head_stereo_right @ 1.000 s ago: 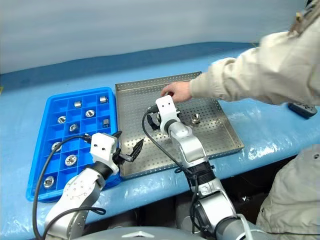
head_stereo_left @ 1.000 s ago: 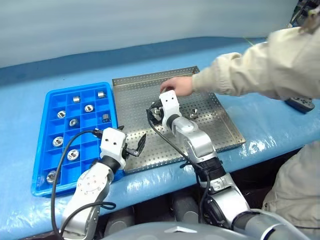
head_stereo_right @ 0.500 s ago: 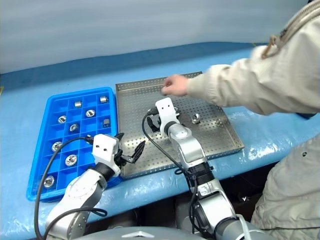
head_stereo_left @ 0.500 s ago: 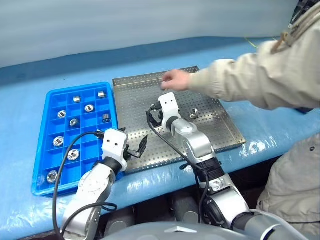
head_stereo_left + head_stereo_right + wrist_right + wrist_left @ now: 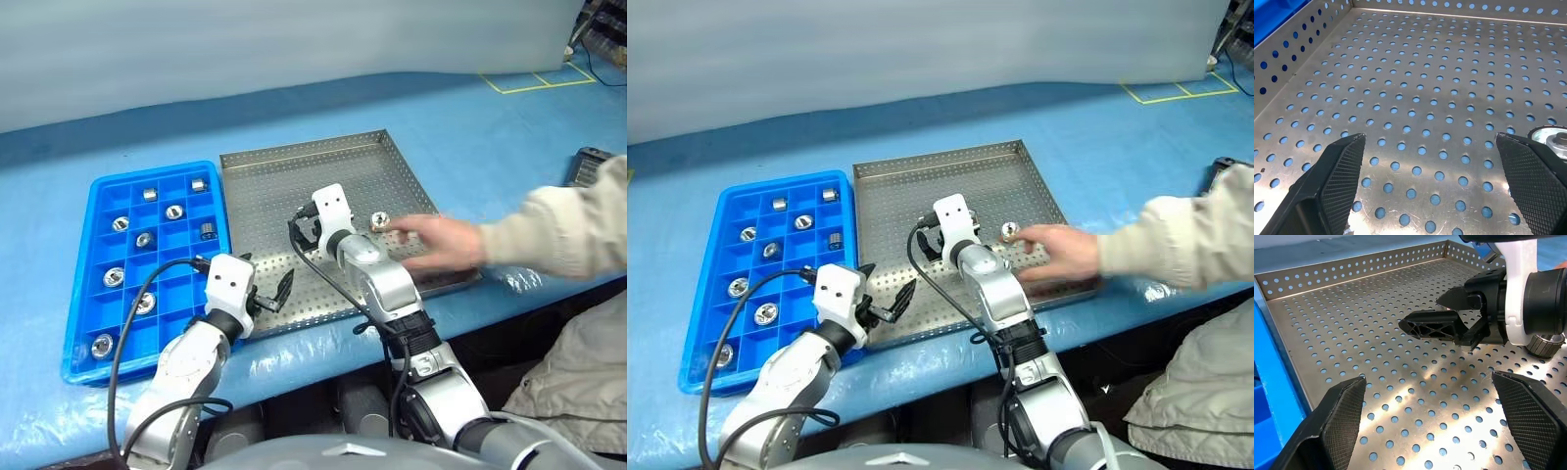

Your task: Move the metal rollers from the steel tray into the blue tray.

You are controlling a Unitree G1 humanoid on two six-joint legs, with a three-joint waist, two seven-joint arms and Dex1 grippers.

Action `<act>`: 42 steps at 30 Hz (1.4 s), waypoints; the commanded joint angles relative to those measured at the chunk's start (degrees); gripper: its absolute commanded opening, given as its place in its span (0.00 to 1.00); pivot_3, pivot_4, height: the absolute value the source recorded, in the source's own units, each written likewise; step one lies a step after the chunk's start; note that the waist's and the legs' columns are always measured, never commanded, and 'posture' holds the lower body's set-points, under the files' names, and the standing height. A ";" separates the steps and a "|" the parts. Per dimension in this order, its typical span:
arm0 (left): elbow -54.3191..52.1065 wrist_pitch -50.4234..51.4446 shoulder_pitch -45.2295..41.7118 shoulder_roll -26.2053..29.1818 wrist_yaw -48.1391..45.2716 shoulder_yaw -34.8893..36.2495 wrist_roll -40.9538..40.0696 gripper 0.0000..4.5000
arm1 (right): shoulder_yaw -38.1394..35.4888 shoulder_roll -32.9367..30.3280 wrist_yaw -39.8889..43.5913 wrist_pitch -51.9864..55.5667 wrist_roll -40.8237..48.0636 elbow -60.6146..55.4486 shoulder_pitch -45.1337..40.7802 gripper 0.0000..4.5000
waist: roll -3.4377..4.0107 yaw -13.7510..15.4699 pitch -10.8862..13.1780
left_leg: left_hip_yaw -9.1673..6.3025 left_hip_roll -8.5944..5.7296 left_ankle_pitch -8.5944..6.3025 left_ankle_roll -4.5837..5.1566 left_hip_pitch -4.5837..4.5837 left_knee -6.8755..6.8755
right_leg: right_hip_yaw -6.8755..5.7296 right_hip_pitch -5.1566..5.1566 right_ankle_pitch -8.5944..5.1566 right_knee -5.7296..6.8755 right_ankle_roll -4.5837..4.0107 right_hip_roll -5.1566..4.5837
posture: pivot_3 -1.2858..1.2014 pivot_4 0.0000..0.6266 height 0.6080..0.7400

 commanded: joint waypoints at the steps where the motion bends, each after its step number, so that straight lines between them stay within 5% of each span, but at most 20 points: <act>1: -0.96 0.04 -0.42 0.13 -0.14 -0.23 -0.62 1.00 | -0.23 0.28 -0.05 -0.55 -0.27 -2.92 -0.25 1.00 | 0.00 0.00 0.00 | 0.00 0.00 0.00 0.00 0.00 0.00 | 0.00 0.00 0.00 0.00 0.00 0.00 | 0.47 0.24 1.00; 12: -0.65 0.53 -0.88 -0.70 0.24 -0.70 -1.08 1.00 | -2.85 -4.00 -0.96 6.69 -0.15 -17.04 4.33 1.00 | 0.00 0.10 0.00 | -0.01 -0.01 -0.01 0.01 -0.03 0.00 | 0.00 -0.01 -0.01 -0.02 0.00 -0.01 | 0.47 0.24 1.00; 22: 0.18 0.90 -1.67 -0.74 -0.09 -1.17 -1.08 1.00 | -10.41 -9.52 -0.53 29.35 3.16 -35.50 7.33 1.00 | 0.02 -0.18 0.00 | 0.02 -0.01 -0.01 0.01 -0.05 0.02 | 0.01 -0.05 -0.03 0.01 -0.01 0.01 | 0.45 0.24 1.00; 31: 1.02 1.11 -2.37 -0.38 -0.30 -1.88 -0.90 1.00 | -16.47 -8.85 -0.10 42.46 6.50 -35.62 7.88 1.00 | 0.02 -0.71 0.00 | 0.04 -0.01 -0.01 0.03 -0.07 0.01 | 0.02 -0.06 -0.03 -0.01 -0.01 0.01 | 0.46 0.24 1.00; 42: 0.68 1.36 -1.94 0.19 -0.30 -2.38 -0.75 1.00 | -13.19 -10.09 0.54 46.80 7.71 -34.46 9.40 1.00 | 0.02 -0.64 0.00 | 0.05 -0.01 -0.02 0.03 -0.08 0.00 | 0.03 -0.07 -0.03 -0.02 0.00 0.00 | 0.46 0.24 1.00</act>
